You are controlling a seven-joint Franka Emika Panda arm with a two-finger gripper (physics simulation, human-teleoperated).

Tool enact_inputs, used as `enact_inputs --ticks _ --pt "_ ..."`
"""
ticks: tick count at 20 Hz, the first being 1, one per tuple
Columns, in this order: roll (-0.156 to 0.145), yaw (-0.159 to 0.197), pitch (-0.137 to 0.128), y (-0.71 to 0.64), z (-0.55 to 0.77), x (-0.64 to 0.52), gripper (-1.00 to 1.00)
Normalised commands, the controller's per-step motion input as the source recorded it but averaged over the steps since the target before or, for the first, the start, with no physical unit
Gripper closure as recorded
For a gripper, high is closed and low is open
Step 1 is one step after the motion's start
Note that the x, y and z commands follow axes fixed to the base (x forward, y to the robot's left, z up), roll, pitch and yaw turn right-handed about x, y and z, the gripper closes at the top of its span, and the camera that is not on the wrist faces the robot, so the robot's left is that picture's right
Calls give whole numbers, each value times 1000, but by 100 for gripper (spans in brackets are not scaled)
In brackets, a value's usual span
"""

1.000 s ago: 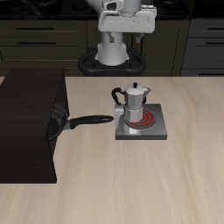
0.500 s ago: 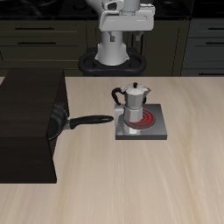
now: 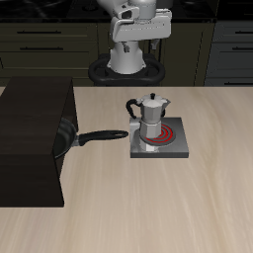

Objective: Place the moka pot on the stove and close the stove

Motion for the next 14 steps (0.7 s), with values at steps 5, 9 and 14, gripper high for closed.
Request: enact_inputs --ticks 5,9,14 --pt "19 93 51 69 -126 4 -100" --pt "13 77 26 33 -42 -33 -100" --pt "17 81 33 92 -90 -21 -100"
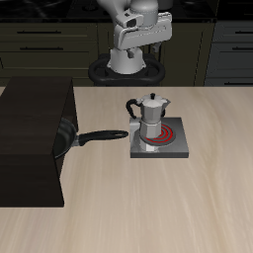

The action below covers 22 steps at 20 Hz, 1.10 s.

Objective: Place the moka pot on the stove and close the stove

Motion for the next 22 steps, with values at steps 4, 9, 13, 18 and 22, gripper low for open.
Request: enact_inputs --ticks 4,9,13,18,22 --pt "-5 108 19 82 -71 45 -100" --pt "-68 63 -13 -70 10 117 -100" --pt "-59 30 -2 -148 -3 123 -100" --pt "-25 11 -12 -128 -4 28 -100" --pt "-25 6 5 -229 -20 45 -100"
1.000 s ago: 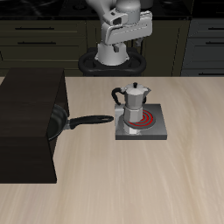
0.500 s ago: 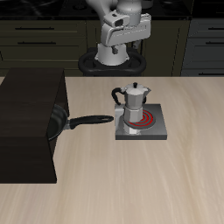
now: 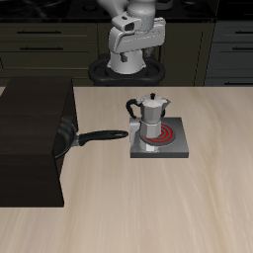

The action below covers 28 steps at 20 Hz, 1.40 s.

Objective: Place the moka pot on the stove and close the stove

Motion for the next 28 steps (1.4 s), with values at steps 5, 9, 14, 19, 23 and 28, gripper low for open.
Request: enact_inputs --ticks 5,9,14,19,23,28 --pt "-44 40 -44 -160 149 8 -100" --pt "-41 70 -36 -109 146 21 -100" --pt "-37 74 -12 -146 62 67 -100" --pt "19 85 7 68 -41 74 -100" --pt "26 -4 0 92 183 2 -100" --pt "-19 23 -12 41 182 3 -100"
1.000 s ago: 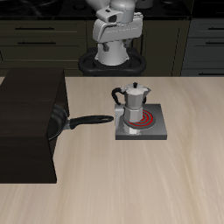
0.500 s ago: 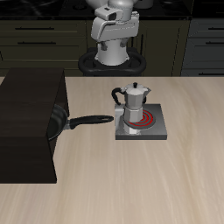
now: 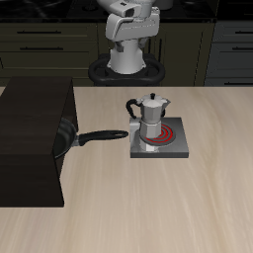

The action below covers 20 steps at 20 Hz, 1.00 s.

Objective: Place the moka pot on the stove and close the stove

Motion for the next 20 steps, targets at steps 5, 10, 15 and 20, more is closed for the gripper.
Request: enact_inputs --ticks 5,10,15,20 --pt "15 15 19 -36 -35 5 -100" --pt "21 -36 -16 27 -69 -82 -100" --pt "-20 16 26 48 -210 178 -100" --pt "24 31 29 93 -181 42 -100"
